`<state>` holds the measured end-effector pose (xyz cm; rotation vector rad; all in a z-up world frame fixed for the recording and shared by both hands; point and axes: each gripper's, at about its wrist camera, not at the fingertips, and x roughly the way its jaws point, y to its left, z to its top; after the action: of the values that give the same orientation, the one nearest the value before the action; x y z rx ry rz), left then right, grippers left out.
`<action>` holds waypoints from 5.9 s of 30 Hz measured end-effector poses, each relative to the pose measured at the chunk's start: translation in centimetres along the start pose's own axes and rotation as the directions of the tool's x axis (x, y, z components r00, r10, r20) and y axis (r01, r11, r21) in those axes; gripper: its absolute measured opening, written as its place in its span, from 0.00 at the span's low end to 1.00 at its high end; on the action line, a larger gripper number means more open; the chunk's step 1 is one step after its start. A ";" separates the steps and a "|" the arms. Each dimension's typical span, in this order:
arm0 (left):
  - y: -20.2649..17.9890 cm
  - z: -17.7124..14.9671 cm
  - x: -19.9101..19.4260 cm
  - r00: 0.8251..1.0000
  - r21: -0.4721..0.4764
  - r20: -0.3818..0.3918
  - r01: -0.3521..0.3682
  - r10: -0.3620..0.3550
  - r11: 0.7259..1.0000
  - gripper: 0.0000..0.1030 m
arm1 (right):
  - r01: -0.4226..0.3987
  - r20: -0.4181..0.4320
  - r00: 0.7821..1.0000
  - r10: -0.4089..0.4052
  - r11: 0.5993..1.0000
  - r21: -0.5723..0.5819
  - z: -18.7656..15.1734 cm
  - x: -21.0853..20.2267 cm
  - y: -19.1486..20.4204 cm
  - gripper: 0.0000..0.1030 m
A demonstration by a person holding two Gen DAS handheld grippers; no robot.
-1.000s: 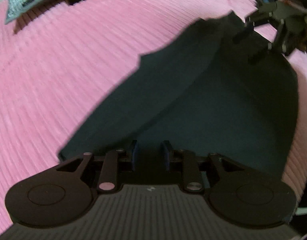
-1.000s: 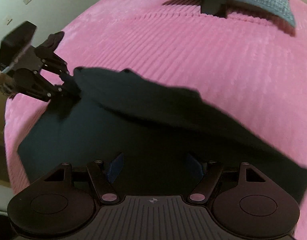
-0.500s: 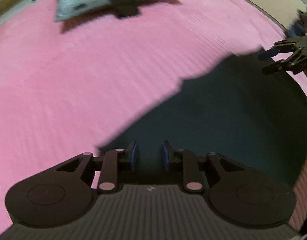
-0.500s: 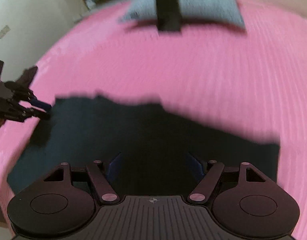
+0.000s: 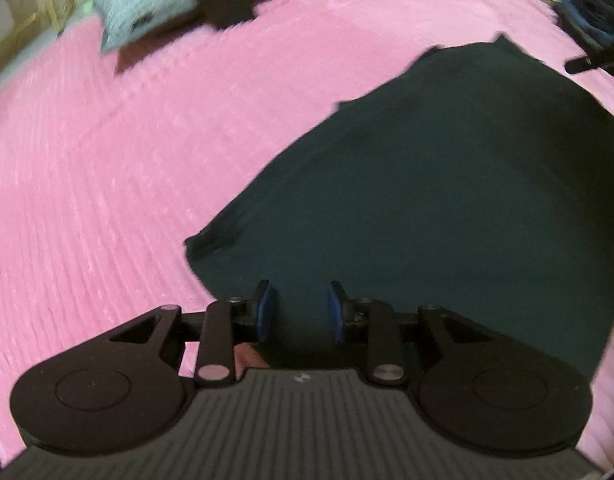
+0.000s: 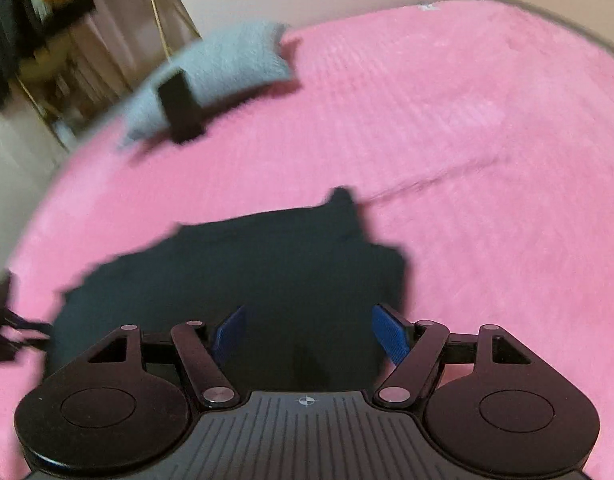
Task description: Fold clothes
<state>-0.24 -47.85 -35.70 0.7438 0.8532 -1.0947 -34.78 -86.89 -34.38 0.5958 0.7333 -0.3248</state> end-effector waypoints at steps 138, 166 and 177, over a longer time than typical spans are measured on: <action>-16.6 -10.9 -10.8 0.858 0.759 0.513 -0.467 0.024 0.454 0.07 | 0.015 0.361 0.901 0.241 0.813 -0.581 -30.2 -15.5 22.2 0.03; -39.3 5.0 3.9 0.892 0.927 0.372 -0.343 -0.255 0.153 0.07 | 0.066 0.413 0.904 -0.108 0.991 0.115 -33.0 -17.3 0.5 0.02; -41.1 6.3 5.9 0.879 0.925 0.369 -0.317 -0.301 0.210 0.07 | 0.089 0.380 0.914 -0.145 0.983 0.161 -33.3 -16.8 -0.3 0.02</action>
<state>-36.75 -67.81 -41.70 1.4406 -0.5077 -1.7224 -64.39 -65.54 -42.29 0.5976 0.3613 -0.5928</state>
